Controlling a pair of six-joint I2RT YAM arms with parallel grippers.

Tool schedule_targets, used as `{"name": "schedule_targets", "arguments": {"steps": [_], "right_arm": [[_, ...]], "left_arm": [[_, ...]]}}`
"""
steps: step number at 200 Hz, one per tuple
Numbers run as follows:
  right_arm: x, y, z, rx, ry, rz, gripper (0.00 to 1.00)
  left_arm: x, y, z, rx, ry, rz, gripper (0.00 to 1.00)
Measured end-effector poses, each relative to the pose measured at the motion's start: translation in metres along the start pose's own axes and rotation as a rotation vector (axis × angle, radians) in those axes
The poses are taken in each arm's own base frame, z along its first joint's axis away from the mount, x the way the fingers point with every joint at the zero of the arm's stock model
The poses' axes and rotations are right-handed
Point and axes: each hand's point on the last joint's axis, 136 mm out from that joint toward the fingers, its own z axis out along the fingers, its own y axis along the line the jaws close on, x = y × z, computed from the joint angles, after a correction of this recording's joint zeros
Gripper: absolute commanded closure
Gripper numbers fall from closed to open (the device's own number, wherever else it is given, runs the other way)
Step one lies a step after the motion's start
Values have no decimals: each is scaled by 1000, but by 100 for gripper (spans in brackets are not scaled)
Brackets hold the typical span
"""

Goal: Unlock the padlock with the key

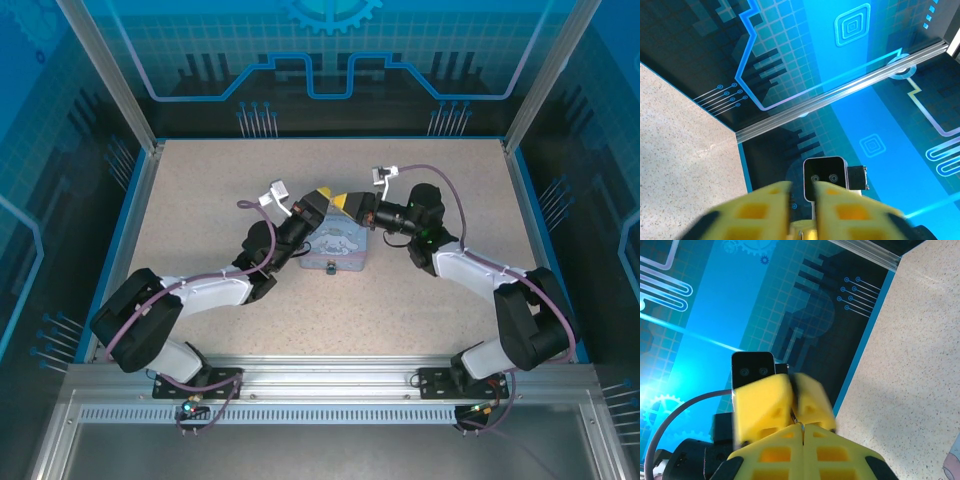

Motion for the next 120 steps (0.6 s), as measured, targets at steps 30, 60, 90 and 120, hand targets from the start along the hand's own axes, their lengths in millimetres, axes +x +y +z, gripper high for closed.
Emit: {"name": "schedule_targets", "arguments": {"steps": [30,60,90,120], "right_arm": [[13,-11,-9,45,14,16,100],[28,-20,-26,101,5,28,100],[45,-32,-48,186,-15,43,100],[56,-42,-73,291,-54,41,100]], "left_arm": [[-4,6,-7,-26,7,-5,35],[-25,7,-27,-93,10,-5,24],[-31,-1,-57,-183,92,90,17],[-4,17,-84,-282,273,192,6]]}}
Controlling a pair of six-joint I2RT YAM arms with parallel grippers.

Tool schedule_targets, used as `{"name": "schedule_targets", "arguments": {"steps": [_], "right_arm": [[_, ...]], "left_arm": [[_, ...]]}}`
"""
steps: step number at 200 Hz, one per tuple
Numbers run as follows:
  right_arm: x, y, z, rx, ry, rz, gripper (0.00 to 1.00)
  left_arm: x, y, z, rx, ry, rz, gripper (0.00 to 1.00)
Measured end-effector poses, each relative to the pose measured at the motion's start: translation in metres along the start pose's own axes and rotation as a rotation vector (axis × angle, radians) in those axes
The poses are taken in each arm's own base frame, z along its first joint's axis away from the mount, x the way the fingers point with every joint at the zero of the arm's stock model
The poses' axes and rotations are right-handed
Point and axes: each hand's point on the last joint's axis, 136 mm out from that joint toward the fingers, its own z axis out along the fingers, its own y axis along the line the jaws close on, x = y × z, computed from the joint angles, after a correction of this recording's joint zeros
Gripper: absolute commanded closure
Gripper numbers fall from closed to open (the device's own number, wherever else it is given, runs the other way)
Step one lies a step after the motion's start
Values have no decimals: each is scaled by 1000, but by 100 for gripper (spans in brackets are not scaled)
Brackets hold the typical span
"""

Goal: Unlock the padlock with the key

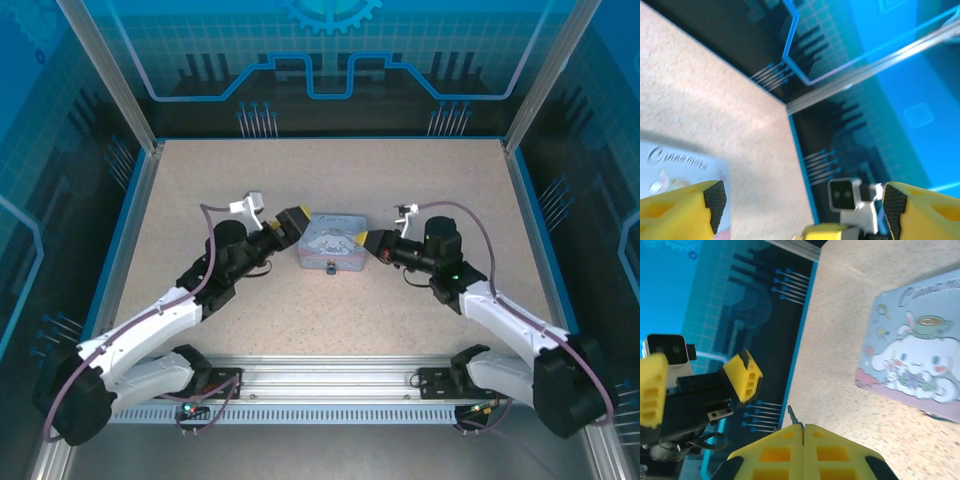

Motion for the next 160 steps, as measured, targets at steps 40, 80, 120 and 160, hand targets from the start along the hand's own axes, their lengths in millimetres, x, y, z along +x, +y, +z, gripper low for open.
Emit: {"name": "schedule_targets", "arguments": {"steps": [40,80,120,160], "right_arm": [[1,-22,-14,111,-49,11,100],[3,-52,-6,204,-45,62,100],[5,-80,5,282,-29,118,100],[0,-89,15,300,-32,130,100]], "left_arm": [[89,58,-9,-119,281,101,3],[136,95,-8,-186,419,162,1],[172,121,12,-216,512,232,1],[178,126,42,-189,478,288,1]]}}
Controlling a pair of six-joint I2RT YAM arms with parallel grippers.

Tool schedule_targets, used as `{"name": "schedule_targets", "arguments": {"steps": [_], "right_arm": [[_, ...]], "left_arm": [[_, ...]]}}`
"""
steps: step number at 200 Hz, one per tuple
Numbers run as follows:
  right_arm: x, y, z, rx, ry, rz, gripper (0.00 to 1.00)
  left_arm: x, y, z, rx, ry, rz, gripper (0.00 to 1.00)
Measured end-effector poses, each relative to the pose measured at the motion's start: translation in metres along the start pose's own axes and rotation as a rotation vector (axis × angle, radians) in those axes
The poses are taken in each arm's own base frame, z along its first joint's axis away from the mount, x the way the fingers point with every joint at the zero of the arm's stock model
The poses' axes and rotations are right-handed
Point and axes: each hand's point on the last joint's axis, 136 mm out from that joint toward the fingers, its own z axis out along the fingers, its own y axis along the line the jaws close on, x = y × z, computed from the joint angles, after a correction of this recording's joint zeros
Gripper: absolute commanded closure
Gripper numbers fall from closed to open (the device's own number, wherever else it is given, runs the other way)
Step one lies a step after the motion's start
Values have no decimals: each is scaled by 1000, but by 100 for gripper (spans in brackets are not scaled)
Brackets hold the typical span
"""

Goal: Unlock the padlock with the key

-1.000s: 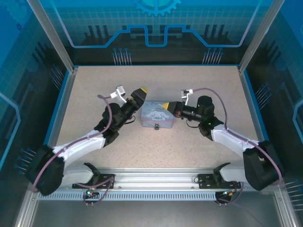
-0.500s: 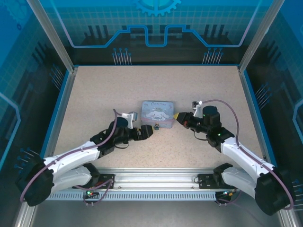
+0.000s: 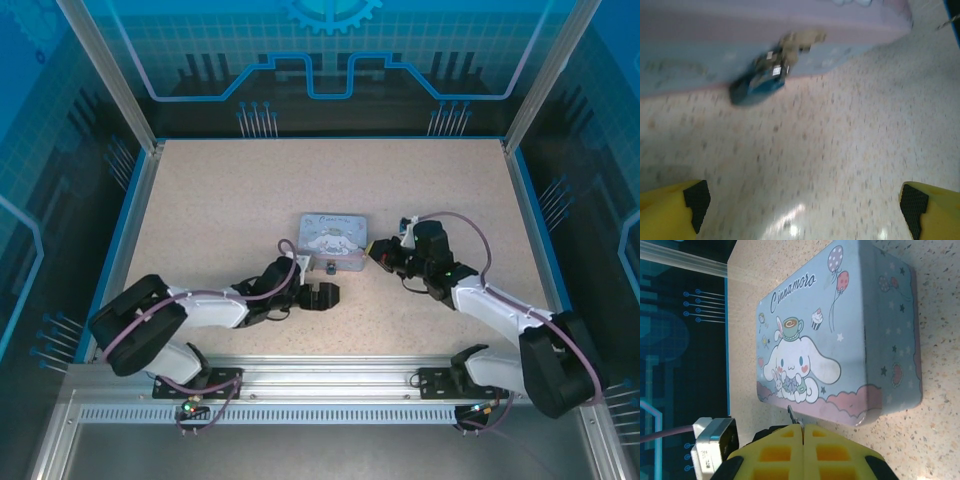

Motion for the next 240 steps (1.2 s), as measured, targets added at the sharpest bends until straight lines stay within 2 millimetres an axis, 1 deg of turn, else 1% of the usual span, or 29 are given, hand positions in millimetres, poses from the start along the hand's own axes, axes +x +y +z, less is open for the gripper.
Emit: {"name": "schedule_targets", "arguments": {"steps": [53,78,104,132,152,178,215,240], "right_arm": [[-11,0,24,-11,2,-3,100],[-16,4,32,-28,1,-8,100],[-25,7,39,-47,-9,-3,100],[-31,3,44,-51,-14,14,100],[-34,2,47,-52,-13,20,100],[-35,3,47,-56,-14,21,100],[-38,5,46,-62,-20,21,100],[-39,5,46,-63,-19,22,100]], "left_arm": [[-26,2,28,-21,-116,91,2],[-34,2,35,-31,-154,121,2],[-38,1,40,-24,-170,141,1],[-39,-4,43,3,-174,142,2],[-40,-9,45,38,-178,126,2],[-47,-13,47,87,-209,66,3],[-59,-18,51,171,-272,-35,8],[-62,-19,51,218,-306,-101,12]]}}
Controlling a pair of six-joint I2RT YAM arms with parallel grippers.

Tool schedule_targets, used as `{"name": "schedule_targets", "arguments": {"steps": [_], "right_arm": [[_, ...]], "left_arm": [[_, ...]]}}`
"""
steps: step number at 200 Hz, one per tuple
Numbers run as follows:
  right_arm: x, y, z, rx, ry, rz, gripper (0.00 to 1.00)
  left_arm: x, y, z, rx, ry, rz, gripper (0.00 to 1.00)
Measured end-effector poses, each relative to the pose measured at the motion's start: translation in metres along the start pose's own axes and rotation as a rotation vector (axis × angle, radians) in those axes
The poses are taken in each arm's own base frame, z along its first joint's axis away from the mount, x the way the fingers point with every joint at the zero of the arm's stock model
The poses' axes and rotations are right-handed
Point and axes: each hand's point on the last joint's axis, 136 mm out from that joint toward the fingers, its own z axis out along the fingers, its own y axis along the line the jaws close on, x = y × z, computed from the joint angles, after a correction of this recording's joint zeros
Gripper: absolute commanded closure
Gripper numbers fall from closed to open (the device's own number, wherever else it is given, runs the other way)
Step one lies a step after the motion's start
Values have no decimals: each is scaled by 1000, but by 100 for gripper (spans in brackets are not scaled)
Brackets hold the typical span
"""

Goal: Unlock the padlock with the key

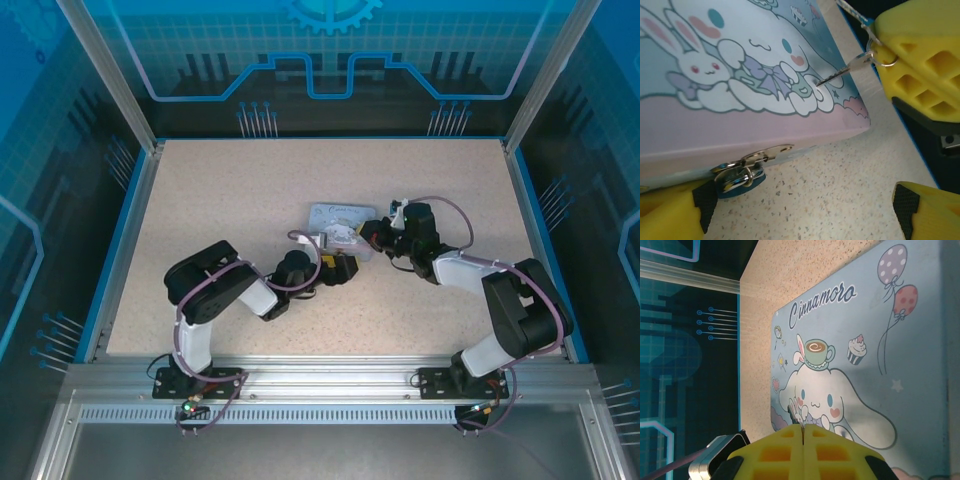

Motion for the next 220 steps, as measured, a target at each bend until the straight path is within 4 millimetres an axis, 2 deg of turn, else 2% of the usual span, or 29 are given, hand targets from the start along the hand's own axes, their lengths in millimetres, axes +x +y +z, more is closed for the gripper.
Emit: {"name": "schedule_targets", "arguments": {"steps": [38,66,111,143,220], "right_arm": [[-1,0,-1,-4,3,4,100],[-3,-1,-2,-5,2,6,100],[-5,-2,-3,-6,0,10,100],[-7,-3,-4,-9,1,14,100],[-15,-6,-8,-8,-12,25,100]], "left_arm": [[0,-2,-2,21,-16,-54,12],[2,-2,3,-25,1,-46,12],[5,0,21,-171,50,57,12],[7,2,25,-212,66,102,12],[9,-6,17,-126,25,23,24]]}}
